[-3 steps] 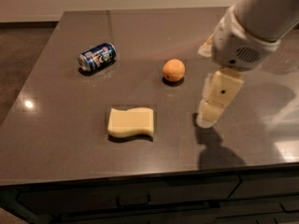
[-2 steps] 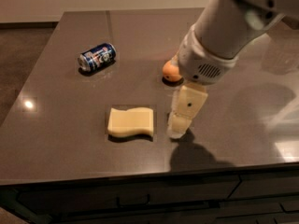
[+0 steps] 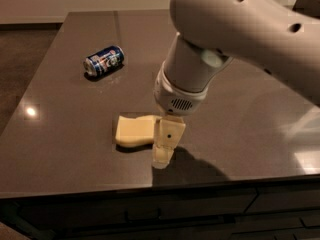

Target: Move sponge near orange

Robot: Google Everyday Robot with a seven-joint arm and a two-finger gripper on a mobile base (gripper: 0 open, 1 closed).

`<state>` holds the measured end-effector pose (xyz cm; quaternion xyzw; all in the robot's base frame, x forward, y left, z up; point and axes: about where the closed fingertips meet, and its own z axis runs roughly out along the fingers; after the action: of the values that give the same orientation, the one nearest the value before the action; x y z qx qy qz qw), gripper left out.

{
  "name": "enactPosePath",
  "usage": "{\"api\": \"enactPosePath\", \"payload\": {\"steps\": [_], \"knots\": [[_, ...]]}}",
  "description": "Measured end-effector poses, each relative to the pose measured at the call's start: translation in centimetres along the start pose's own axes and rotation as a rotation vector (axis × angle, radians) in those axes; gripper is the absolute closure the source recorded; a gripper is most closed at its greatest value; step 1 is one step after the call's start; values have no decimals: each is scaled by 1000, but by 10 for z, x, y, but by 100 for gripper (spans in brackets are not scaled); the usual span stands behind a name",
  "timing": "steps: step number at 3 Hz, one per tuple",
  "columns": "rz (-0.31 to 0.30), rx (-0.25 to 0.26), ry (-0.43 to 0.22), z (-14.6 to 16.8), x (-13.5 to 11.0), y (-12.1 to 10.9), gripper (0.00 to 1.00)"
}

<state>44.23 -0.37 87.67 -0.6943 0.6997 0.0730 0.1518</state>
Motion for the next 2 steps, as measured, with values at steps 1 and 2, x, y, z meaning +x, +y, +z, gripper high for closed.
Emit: {"api": "enactPosePath", "payload": {"steps": [1,2], "knots": [[-14,-29,26,23,-5,0,0],[-15,-50,50,38,-7,-3,0]]}}
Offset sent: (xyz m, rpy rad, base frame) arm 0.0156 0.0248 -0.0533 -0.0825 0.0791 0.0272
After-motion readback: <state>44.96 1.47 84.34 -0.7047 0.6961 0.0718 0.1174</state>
